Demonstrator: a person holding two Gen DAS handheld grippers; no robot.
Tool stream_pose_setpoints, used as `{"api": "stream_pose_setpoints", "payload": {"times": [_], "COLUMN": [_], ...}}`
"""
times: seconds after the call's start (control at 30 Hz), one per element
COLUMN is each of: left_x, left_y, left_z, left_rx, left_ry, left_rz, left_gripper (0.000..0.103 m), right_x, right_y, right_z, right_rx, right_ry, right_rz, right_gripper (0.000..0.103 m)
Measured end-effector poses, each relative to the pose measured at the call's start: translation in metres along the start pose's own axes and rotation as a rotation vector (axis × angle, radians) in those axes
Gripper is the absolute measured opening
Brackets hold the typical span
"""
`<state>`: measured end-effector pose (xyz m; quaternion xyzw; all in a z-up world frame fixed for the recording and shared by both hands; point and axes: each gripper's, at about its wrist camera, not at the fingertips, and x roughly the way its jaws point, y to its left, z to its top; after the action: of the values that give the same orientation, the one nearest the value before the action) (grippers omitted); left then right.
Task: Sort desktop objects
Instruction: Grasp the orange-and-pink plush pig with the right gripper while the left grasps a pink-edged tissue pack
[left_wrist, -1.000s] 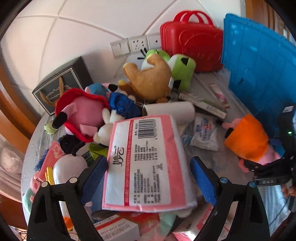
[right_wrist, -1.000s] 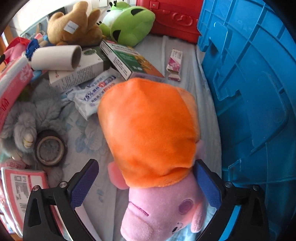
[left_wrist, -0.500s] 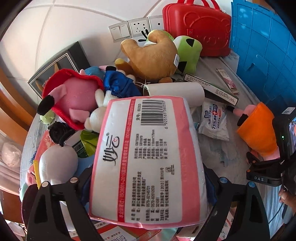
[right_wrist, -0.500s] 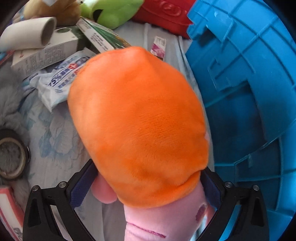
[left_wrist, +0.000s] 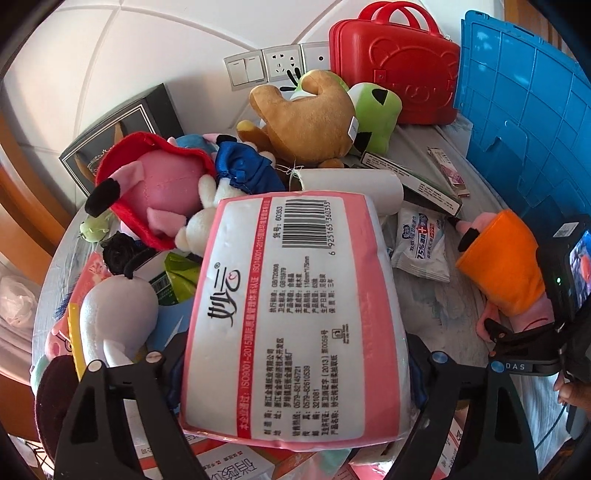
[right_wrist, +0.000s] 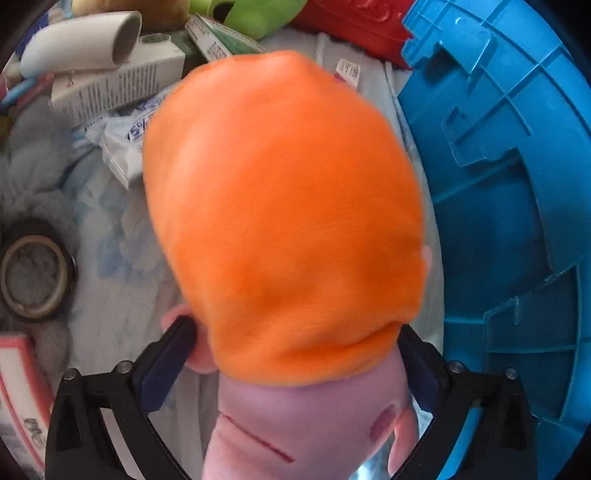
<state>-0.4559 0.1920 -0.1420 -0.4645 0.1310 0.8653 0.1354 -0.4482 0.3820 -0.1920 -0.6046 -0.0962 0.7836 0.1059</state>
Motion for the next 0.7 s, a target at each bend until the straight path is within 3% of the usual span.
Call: {"api": "stream_pose_setpoints", "payload": {"times": [0.2, 0.27, 0.3, 0.33, 0.47, 0.67, 0.7], "left_x": [0.002, 0.003, 0.002, 0.002, -0.007, -0.026, -0.030], "left_y": [0.001, 0.001, 0.001, 0.002, 0.005, 0.012, 0.014], "left_z": [0.001, 0.001, 0.001, 0.000, -0.008, -0.020, -0.022], "left_rx": [-0.008, -0.007, -0.007, -0.008, -0.031, -0.059, -0.065], "left_ry": [0.001, 0.000, -0.003, -0.010, -0.059, -0.147, -0.162], "left_rz": [-0.006, -0.008, -0.011, -0.015, -0.012, -0.004, -0.002], "left_gripper": [0.086, 0.086, 0.086, 0.086, 0.082, 0.080, 0.080], "right_x": [0.022, 0.030, 0.028, 0.021, -0.013, -0.053, -0.058], "right_y": [-0.020, -0.023, -0.024, -0.022, -0.002, 0.016, 0.017], "right_z": [0.011, 0.014, 0.014, 0.012, -0.002, -0.021, -0.012], "right_rx": [0.171, 0.192, 0.195, 0.180, 0.105, 0.069, 0.066], "right_ry": [0.060, 0.066, 0.056, 0.041, -0.066, -0.174, -0.184], "right_rz": [0.138, 0.198, 0.214, 0.241, 0.308, 0.340, 0.342], "right_gripper": [0.103, 0.093, 0.077, 0.070, 0.068, 0.069, 0.069]}}
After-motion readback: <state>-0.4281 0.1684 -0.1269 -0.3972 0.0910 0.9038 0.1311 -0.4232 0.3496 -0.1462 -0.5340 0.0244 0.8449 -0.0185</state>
